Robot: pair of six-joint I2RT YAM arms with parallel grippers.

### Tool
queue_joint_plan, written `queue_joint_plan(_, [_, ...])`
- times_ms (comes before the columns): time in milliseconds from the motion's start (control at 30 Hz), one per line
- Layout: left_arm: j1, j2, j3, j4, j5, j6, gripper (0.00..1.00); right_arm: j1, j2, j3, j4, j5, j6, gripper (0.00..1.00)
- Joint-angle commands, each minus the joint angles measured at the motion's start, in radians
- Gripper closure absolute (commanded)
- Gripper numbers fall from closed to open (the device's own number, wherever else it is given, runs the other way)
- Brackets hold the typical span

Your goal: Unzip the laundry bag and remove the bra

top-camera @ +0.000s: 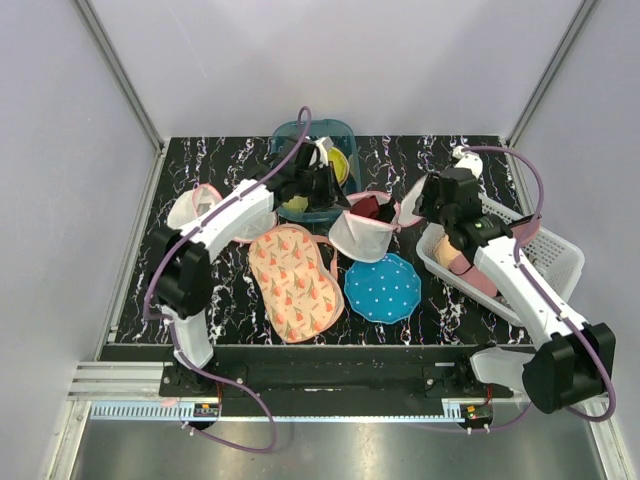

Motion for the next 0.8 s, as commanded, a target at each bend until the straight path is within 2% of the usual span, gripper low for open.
queue_joint_plan(0, [-0.019,-0.14,-0.104,0.082,0.057,0.045,1.0,-0.008,0.031,0.022,-0.069,-0.045,0.032,0.2])
queue_joint_plan(100, [-0.039,-0.17,-0.169,0.09,0.054,0.048,1.0,-0.007,0.01,0.037,-0.068,-0.062,0.049,0.16])
queue_joint_plan(200, [-0.049,-0.182,-0.195,0.101,0.051,0.057,1.0,-0.001,0.008,0.075,-0.049,-0.128,0.069,0.18])
queue_joint_plan(367, [-0.052,-0.19,-0.216,0.1,0.052,0.063,1.0,0.033,0.025,0.091,-0.025,-0.16,0.063,0.33])
queue_joint_plan(667, [-0.053,-0.179,-0.21,0.102,0.055,0.062,1.0,0.071,0.203,0.077,-0.011,-0.338,0.066,0.29])
queue_joint_plan(733, [-0.053,-0.174,-0.201,0.101,0.059,0.063,1.0,0.071,0.227,0.088,-0.006,-0.376,0.051,0.47])
queue_joint_plan(767, [-0.053,-0.173,-0.196,0.097,0.059,0.063,1.0,0.071,0.241,0.094,-0.009,-0.375,0.048,0.62])
